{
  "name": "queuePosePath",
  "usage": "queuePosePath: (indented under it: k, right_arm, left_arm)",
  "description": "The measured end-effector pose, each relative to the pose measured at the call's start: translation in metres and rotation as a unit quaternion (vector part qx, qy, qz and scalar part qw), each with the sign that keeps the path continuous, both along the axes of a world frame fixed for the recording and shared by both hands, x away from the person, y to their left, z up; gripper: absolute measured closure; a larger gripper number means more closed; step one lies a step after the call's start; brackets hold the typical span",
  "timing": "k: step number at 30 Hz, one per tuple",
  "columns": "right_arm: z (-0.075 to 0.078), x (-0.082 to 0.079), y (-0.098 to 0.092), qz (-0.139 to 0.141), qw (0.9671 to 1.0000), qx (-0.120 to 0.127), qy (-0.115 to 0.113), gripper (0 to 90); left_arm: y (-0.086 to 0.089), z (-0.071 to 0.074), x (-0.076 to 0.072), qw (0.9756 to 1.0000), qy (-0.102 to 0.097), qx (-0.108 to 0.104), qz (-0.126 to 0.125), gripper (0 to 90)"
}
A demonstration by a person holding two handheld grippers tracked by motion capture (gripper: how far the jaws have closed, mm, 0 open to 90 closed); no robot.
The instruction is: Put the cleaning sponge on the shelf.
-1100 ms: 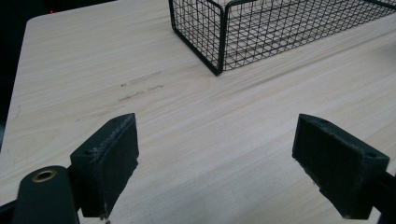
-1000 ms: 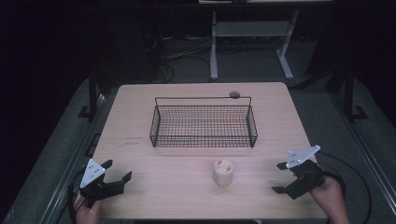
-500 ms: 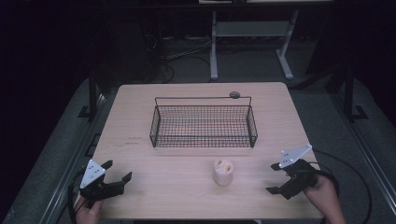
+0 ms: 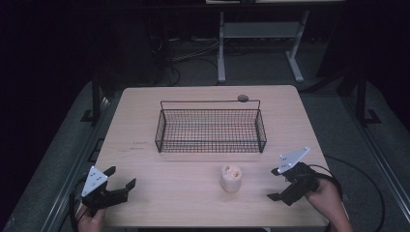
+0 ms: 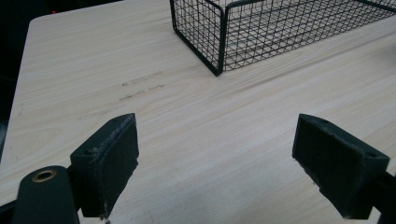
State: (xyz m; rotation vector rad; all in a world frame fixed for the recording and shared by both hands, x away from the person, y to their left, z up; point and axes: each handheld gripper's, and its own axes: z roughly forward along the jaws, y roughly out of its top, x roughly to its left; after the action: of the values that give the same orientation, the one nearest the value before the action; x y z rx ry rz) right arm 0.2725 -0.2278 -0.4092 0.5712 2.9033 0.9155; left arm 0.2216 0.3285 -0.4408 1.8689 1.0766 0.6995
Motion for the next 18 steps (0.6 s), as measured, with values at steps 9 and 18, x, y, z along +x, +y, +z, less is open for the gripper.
queuePosePath:
  k: [9, 18]
  right_arm:
    - [0.007, 0.005, 0.019, 0.016, 0.9997, -0.016, 0.012, 15.0]
    - [0.015, 0.009, 0.036, 0.042, 0.9985, -0.031, 0.013, 15.0]
  left_arm:
    - [0.0, 0.001, -0.001, 1.0, -0.003, -0.001, 0.0, 13.7]
    - [0.001, 0.002, -0.001, 1.0, -0.003, -0.003, 0.002, 13.7]
